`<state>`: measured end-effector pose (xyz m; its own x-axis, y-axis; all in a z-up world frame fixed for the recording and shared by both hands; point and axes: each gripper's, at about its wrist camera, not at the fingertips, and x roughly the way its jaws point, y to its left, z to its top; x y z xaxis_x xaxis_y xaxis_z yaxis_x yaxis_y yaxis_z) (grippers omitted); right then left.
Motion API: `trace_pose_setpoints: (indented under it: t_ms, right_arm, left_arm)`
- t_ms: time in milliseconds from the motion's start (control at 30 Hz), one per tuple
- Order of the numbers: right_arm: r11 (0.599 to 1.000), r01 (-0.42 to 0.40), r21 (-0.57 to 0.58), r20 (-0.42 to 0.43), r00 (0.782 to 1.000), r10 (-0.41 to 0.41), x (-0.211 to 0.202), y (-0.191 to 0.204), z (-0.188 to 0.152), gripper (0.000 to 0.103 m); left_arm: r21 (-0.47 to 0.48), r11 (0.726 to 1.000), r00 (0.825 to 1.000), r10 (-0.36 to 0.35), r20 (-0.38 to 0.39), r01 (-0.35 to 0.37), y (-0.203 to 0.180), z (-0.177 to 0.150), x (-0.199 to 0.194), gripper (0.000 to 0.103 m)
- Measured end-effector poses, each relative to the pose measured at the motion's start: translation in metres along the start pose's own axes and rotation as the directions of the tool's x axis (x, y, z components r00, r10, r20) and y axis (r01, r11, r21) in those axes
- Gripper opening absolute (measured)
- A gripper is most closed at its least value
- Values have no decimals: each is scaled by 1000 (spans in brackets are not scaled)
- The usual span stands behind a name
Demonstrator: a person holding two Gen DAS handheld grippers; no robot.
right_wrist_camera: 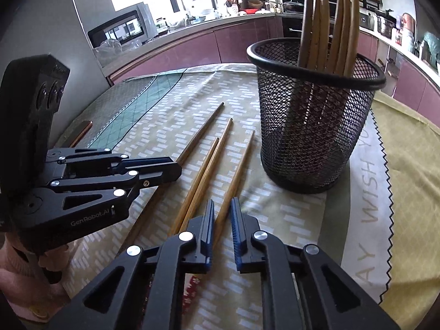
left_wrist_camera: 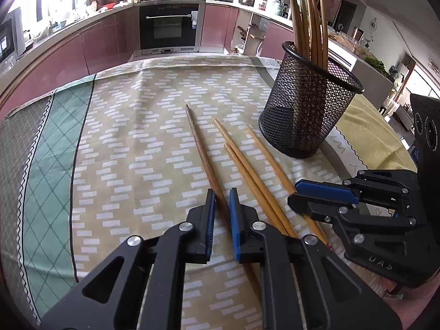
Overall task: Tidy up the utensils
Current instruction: 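Close the right gripper on a wooden chopstick while the left gripper grasps another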
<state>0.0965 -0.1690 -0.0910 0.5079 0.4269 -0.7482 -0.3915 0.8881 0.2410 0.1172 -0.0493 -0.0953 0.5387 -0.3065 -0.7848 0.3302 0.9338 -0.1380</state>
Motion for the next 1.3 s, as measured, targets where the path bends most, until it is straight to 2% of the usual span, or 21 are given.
trace_pose_setpoints:
  t_ms: [267,433,567,733,767,800,933,1267,1300]
  right_arm:
    - [997,-47,55,26,999,46,-11,-13,-4,6]
    - [996,-87,37,38,996,85,-20,-10,-4,6]
    - [995,-101,6,17,995,101,-17,-3,-5,6]
    - [997,-69,-15,-8,998,69,-10,0,-5,6]
    - [998,-61,-17,-8,998,61,-10,0,-4,6]
    - [999,-48,-20,-10,999,48,-8,0,-4,8]
    - [999,-31,-33,-18,999,31,-4,-3,-3,9]
    - [999,-32,-28,-13,999,32,-1,-1,-1,7]
    - [999,-38,-22,-11,999,38,-1,-2,-1,6]
  left_arm:
    - [-54,998,1000,-14,15,15,8,-11,-12,8]
    - [-36,998,999,-45,20,45,6,-19,-24,8]
    - [-4,998,998,-65,0,65,-1,-27,-24,8]
    - [20,997,997,-73,-9,73,-3,-29,-23,8]
    - [28,997,998,-65,-7,66,-3,-28,-23,10]
    - [33,998,998,-61,-9,61,-3,-28,-22,16]
    - [51,998,999,-44,-20,45,-5,-22,-15,20]
    - [66,998,1000,-21,-20,23,-12,-4,0,20]
    - [63,998,1000,-24,-20,25,-13,-3,1,15]
